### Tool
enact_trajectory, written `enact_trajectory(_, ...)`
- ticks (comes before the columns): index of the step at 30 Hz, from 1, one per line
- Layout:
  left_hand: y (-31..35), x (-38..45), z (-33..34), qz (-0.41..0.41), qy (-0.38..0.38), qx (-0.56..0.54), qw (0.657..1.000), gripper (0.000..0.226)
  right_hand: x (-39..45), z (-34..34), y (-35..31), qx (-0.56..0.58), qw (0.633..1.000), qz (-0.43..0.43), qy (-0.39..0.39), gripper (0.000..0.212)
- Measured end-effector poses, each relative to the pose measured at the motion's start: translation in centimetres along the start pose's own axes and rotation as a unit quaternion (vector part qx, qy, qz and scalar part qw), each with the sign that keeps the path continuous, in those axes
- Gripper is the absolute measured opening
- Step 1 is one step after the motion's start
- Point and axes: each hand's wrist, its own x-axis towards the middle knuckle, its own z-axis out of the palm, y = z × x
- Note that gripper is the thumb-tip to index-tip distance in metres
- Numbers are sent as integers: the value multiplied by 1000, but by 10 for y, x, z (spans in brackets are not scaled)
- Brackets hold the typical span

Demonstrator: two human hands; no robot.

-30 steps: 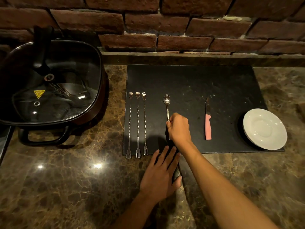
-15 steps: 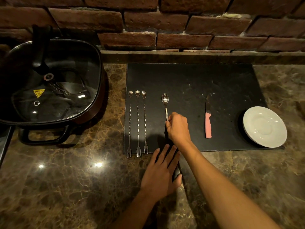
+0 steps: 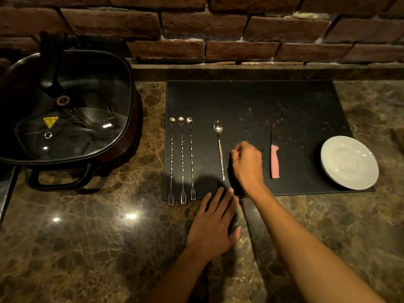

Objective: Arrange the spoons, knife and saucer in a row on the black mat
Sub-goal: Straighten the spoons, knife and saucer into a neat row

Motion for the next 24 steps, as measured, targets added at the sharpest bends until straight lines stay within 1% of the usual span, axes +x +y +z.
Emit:
enact_trajectory(3,0,-1,1,-5,3,-2,1000,76,6,-17,16,-33,998,7,53,7)
enact_trajectory(6,0,-1,2,-5,3,-2,1000,77,9,-35,36,-82,991,49,90,12)
enact_trajectory(9,0,-1,3,-5,3,-1,1000,76,13,-44,51,-114,986,97,78,23)
enact_trajectory(13,-1,-1,3,-2,0,3,1000,76,14,-45,58,-119,983,124,69,25)
enact_trajectory(18,-2,-1,3,2,1,4,1000,74,12,-39,54,-97,988,95,71,18)
enact_trajectory(24,-1,-1,-1,0,1,7,1000,72,6,-18,34,-84,994,43,48,21)
